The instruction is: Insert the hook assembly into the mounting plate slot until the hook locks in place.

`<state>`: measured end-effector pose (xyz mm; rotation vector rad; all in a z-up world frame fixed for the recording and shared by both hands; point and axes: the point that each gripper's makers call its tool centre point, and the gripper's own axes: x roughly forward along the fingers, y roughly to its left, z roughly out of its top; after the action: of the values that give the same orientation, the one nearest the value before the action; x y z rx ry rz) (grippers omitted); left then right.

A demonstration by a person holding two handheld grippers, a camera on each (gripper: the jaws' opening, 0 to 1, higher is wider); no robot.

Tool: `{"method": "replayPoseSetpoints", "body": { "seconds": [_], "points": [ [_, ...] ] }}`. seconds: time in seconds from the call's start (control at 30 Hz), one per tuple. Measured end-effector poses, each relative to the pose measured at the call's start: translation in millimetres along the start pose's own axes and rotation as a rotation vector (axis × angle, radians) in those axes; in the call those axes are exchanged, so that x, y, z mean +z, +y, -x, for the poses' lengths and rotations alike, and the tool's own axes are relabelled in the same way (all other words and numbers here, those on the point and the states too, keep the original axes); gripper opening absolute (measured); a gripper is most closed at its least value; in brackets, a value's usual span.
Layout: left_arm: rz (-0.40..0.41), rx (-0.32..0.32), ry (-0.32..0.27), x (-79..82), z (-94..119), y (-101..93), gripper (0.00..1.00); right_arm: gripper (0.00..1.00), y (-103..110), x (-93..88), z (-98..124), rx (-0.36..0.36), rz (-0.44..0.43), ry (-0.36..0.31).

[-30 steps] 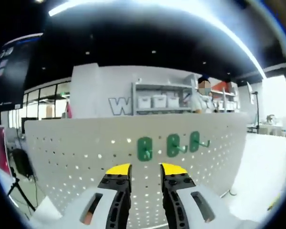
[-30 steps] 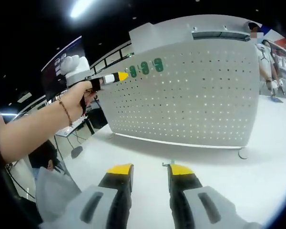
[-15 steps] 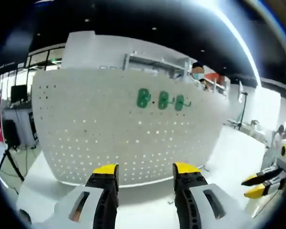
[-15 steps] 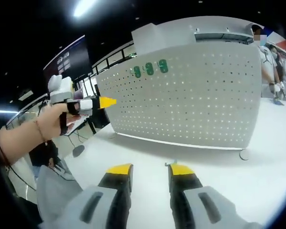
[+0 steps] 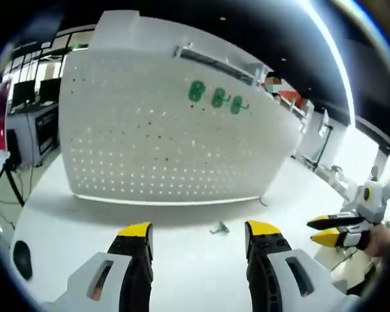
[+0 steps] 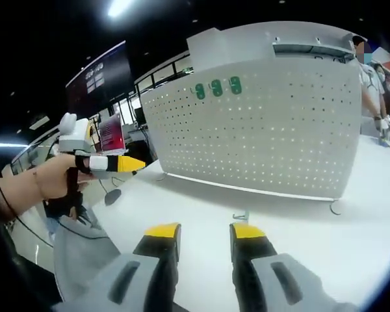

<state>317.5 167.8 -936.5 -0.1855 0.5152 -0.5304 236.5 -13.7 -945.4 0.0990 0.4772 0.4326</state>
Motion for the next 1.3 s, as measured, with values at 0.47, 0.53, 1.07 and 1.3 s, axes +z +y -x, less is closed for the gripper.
{"method": "replayPoseSetpoints", "body": {
  "seconds": [0.47,0.53,1.07,1.3],
  "points": [
    [0.068,0.004,0.080,-36.1,41,8.6,0.64,0.27,12,-15.8,-30,0.005,0.038,0.062],
    [0.081,0.005,0.079,-35.7,43,12.2,0.65,0.27,12,-19.8,-39,0.006,0.061,0.081],
    [0.067,0.014,0.103,-39.8,24,18.0,0.70,0.27,-34,-36.1,-113,-0.060,0.139,0.167],
    [0.044,0.012,0.131,-44.5,17,19.5,0.70,0.26,-64,-54.4,-148,-0.080,0.136,0.235]
  ]
}}
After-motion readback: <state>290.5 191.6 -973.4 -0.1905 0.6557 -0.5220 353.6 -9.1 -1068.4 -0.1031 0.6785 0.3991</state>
